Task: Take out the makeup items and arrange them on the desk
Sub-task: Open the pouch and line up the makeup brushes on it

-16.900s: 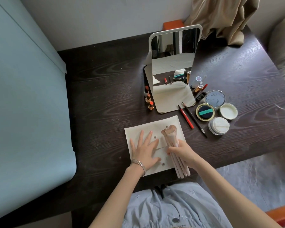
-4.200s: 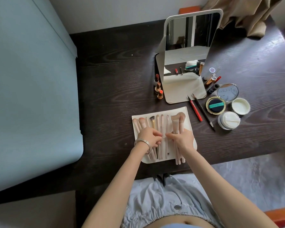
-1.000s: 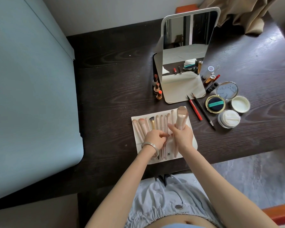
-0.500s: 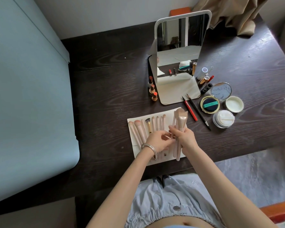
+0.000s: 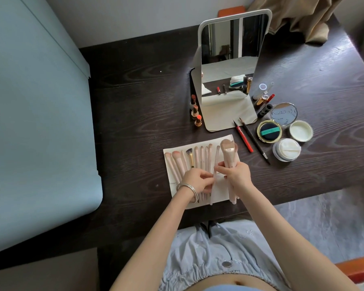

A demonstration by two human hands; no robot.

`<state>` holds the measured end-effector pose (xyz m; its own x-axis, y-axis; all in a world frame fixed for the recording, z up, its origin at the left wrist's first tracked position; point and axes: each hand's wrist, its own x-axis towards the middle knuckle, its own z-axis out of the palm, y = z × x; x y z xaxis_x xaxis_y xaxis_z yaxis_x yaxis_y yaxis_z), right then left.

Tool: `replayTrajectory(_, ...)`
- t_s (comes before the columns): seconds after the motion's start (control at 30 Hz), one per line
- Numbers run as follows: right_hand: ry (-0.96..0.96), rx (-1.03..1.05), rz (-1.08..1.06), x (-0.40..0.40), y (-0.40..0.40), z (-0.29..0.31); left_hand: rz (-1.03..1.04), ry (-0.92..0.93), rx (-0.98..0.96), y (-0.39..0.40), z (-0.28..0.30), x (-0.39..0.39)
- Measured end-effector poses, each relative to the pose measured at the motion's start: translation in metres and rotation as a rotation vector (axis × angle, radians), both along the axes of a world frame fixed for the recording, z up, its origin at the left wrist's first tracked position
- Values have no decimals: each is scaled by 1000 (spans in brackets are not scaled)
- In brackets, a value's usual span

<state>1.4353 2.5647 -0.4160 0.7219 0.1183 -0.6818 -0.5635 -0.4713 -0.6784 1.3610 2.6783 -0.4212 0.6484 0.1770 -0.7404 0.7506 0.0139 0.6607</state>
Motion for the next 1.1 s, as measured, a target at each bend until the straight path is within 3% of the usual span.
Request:
replayTrajectory(0.4,-17,-176,-35,-1,15,-6,-15,-4,115,6,-5,-3)
replayTrajectory(0.77,36,-163,-133,-1,22,-5,-13,-5,120,4,-8,-1)
replayTrajectory(1.1,9,-179,-87,-1,22,-7,-15,-4,117,5,-5,0)
